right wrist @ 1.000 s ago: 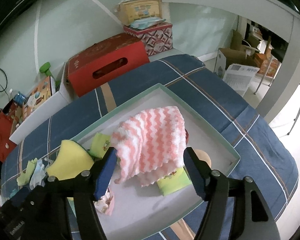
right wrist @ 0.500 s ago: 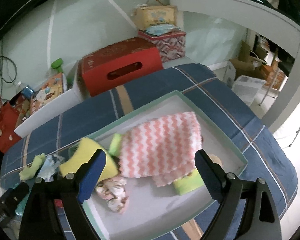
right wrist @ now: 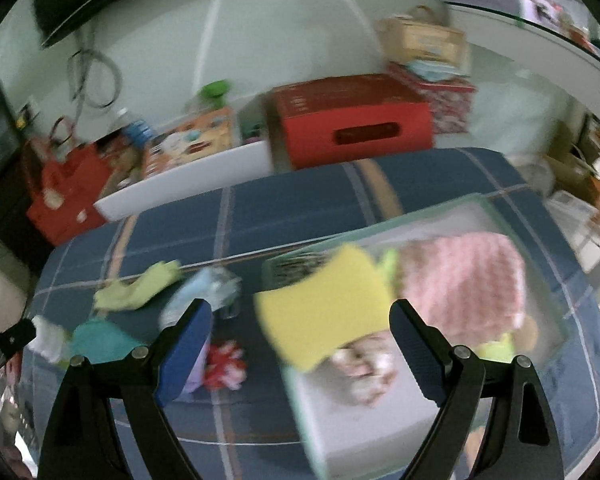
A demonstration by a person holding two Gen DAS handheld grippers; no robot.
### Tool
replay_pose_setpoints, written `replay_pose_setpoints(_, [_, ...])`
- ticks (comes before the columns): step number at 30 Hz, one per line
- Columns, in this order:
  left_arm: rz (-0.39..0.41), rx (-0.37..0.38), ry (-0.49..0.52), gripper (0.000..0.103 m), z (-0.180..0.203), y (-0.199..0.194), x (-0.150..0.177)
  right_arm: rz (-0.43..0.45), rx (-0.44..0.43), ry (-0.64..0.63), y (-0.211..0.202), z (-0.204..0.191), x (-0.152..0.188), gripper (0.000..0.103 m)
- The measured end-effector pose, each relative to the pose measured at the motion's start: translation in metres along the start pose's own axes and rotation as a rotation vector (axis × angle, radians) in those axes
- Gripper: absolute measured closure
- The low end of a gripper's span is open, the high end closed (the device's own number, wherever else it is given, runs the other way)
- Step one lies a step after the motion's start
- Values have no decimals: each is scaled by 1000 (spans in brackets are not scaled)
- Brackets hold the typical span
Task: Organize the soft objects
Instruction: 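Move both open tools back toward the light green cloth and blue face mask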
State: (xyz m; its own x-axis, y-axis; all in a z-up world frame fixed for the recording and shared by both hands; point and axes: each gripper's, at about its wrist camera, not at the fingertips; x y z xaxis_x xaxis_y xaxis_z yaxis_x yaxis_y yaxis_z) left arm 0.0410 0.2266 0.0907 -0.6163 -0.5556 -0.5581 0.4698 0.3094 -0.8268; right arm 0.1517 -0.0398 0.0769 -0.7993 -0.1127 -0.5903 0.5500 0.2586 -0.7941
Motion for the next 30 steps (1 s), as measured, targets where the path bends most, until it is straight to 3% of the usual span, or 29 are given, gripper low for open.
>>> replay_pose_setpoints(7, [2, 19, -70, 0, -25, 5, -5, -25, -66, -74, 10, -39, 2, 12])
replay_pose_setpoints(15, [-9, 145, -62, 0, -13, 24, -33, -94, -134, -106, 29, -60, -13, 12])
replay_pose_setpoints(19, [-55, 162, 57, 0, 2, 48, -54, -187, -136, -142, 51, -70, -28, 12])
replay_pose_setpoints(24, [-158, 146, 276, 0, 29, 72, -78, -328, -125, -226, 82, -87, -42, 12])
replay_pose_setpoints(30, [-288, 109, 341, 0, 47, 107, -99, -449, -79, -283, 123, -100, -42, 12])
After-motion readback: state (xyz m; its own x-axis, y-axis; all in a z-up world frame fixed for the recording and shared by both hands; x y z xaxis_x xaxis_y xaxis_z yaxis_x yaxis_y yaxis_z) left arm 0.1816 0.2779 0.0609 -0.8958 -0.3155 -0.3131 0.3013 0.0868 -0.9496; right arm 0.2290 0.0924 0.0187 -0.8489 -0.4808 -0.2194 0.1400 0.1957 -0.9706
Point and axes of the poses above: each gripper's, at about its wrist camera, not at the fingertips, and y roughly the way its jaws point, z to its right, x to its underside, and after that the axes turned 1 degree about -z, right-handed
